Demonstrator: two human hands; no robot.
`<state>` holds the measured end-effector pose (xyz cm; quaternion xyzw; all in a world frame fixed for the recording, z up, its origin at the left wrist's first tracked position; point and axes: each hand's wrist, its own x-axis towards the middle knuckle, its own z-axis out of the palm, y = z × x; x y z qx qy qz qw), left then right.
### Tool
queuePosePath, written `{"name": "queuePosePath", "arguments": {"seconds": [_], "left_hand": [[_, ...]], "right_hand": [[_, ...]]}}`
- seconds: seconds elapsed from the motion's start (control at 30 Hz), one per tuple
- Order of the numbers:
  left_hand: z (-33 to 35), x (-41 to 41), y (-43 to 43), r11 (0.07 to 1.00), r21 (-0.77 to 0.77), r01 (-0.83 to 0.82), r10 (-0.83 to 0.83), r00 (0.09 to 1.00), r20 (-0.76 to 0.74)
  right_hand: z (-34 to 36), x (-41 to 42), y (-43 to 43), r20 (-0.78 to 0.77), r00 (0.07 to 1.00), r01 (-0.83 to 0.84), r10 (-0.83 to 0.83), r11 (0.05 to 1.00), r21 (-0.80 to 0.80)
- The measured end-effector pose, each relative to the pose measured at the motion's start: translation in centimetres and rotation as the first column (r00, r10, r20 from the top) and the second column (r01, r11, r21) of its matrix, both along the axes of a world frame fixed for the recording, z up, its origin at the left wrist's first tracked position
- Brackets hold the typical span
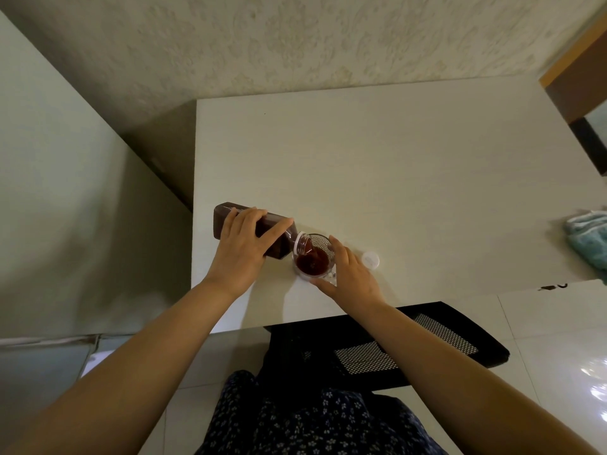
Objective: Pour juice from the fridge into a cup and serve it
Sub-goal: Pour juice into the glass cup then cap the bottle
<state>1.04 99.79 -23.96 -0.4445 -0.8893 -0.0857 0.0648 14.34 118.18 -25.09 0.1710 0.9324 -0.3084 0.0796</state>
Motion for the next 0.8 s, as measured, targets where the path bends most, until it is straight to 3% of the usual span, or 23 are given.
{"name": "queuePosePath", "arguments": {"seconds": [0.27,0.4,0.5,0.57,0.63,0.7,0.8], "left_hand": [[0.5,0.0,0.2,0.998,0.02,-0.062,0.058,0.988,0.146],[0.7,0.2,0.2,0.984,0.131,-0.118,0.082,0.964,0.253],[0.5,0.2,0.1,0.942,0.261,-0.211,0.086,0.904,0.418],[0.3,0.5,0.0,0.879,0.358,-0.316,0.077,0.835,0.545],[0.1,1.2,0.0,0.801,0.421,-0.425,0.058,0.756,0.653],[-0.2,2.0,-0.1,0.757,0.434,-0.488,0.039,0.697,0.716],[-0.5,3.4,-0.2,0.735,0.416,-0.536,0.013,0.624,0.782]], "right_hand": [[-0.5,0.2,0.2,-0.006,1.0,-0.012,0.012,1.0,0.004],[-0.9,1.1,1.3,0.026,0.997,-0.063,0.066,0.993,-0.096],[-0.7,2.5,3.1,0.026,0.99,-0.134,0.139,0.98,-0.149],[-0.8,3.1,4.6,0.008,0.992,-0.127,0.128,0.988,-0.088],[-1.3,3.0,5.8,0.008,0.997,-0.071,0.07,0.994,0.081],[-2.0,2.2,6.5,0.052,0.999,-0.008,-0.004,0.973,0.231],[-3.3,1.3,6.8,0.174,0.985,-0.03,-0.022,0.955,0.294]]}}
